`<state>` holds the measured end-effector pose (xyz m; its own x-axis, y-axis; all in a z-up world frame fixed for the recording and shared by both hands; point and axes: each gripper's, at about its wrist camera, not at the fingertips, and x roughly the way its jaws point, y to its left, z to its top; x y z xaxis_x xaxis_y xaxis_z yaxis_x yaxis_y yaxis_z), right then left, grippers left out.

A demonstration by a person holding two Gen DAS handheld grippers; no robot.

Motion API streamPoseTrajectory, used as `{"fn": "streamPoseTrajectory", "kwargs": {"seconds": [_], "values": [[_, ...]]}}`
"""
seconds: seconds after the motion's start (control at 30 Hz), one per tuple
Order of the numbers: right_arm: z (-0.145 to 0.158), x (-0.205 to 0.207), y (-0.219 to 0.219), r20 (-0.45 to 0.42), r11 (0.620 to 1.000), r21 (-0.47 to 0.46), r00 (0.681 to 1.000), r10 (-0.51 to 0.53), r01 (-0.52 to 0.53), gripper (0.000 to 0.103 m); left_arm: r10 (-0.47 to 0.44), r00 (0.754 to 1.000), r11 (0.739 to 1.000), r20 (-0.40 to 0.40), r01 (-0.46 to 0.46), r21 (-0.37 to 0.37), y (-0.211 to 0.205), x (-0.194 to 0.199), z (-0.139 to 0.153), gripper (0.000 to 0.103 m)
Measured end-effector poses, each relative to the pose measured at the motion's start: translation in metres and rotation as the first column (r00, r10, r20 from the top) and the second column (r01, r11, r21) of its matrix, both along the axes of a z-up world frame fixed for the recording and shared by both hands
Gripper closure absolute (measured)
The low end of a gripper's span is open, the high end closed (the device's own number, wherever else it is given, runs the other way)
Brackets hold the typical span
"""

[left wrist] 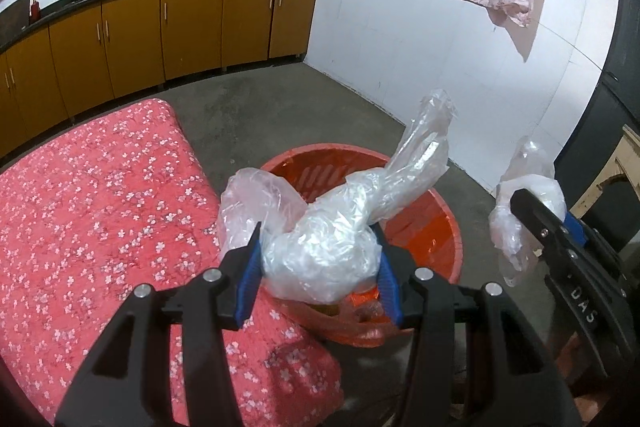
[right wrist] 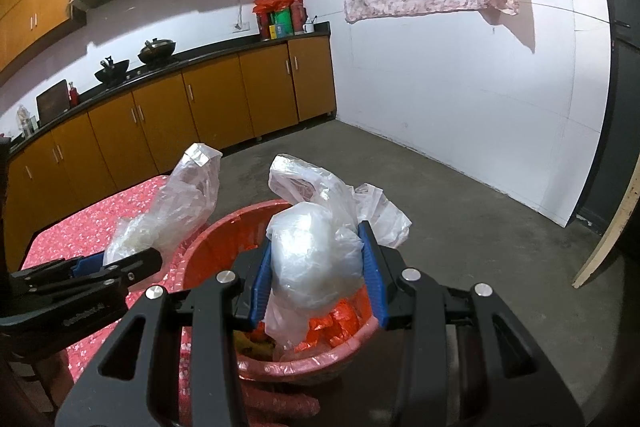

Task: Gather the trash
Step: 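Carry both clear bags over the basket and open both tools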

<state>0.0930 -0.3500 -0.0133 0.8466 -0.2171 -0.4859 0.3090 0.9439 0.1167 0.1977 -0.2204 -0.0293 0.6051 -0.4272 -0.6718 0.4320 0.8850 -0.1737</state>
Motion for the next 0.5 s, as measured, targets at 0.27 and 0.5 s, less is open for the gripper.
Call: {"fn": "streamPoseTrajectory", "kwargs": {"seconds": [0.27, 0.5], "values": [[-0.004, 0.018, -0.004, -0.004, 1.0, 0.012, 1.0, 0.009, -0.009, 0.062, -0.015, 1.0, 1.0, -0.02, 0.015, -0.009, -0.009, 0.02, -0.014, 0.053], [-0.014, 0.034, -0.01, -0.01, 0.999, 0.038, 1.0, 0.023, -0.023, 0.062, -0.023, 0.998, 1.0, -0.055, 0.022, -0.019, -0.016, 0.041, -0.033, 0.053]]}}
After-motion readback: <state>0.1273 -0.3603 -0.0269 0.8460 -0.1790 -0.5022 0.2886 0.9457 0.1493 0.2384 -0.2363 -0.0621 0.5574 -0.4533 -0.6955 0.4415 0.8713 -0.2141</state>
